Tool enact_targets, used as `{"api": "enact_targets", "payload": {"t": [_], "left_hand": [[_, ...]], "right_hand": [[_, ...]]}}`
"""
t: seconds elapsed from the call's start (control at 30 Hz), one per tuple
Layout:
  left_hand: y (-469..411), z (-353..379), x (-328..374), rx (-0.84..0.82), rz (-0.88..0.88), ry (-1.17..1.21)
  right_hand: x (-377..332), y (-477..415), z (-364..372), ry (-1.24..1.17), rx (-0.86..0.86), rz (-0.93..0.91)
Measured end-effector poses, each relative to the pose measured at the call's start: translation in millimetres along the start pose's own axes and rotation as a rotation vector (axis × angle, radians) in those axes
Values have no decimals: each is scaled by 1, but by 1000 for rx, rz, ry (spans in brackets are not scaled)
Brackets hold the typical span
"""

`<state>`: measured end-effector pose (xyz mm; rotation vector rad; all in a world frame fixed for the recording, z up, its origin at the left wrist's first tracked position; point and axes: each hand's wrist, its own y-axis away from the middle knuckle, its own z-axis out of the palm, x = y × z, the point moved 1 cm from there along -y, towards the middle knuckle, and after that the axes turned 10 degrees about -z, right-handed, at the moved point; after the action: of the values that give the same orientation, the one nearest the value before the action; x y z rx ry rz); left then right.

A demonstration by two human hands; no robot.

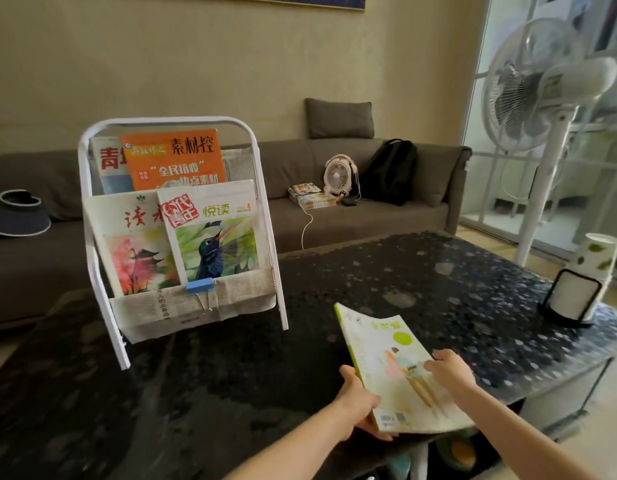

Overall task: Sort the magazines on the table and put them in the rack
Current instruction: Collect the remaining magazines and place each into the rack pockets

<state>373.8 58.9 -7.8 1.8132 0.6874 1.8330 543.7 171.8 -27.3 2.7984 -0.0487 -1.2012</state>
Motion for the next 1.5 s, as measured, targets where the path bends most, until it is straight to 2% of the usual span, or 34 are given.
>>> {"api": "enact_targets", "payload": {"t": [0.17, 0.27, 0.37, 0.57, 0.77, 1.0, 1.2, 1.3, 1.5], "left_hand": [[4, -19, 0, 72, 314, -285], [14, -38, 2, 119, 384, -284], [17, -61, -1, 206, 444, -288], [36, -107, -2, 441, 457, -197], [73, -173, 46, 632, 549, -194], [138, -240, 138, 964, 754, -297], [184, -296, 215, 1274, 849, -450], [197, -325, 248, 1349, 853, -447], [203, -375, 291, 1394, 883, -421]], "right_hand": [[-4, -10, -3, -300, 77, 31], [-18, -10, -10, -469, 60, -55], [-38, -5, -16, -540, 33, -166], [-89, 23, 0, -533, -145, -304], [-169, 26, 11, -572, -167, -428], [-314, 8, 0, -555, -51, -642], [-424, 15, -22, -480, 136, -871], [-466, 11, -29, -472, 175, -910], [-521, -7, -23, -544, 157, -925]]}}
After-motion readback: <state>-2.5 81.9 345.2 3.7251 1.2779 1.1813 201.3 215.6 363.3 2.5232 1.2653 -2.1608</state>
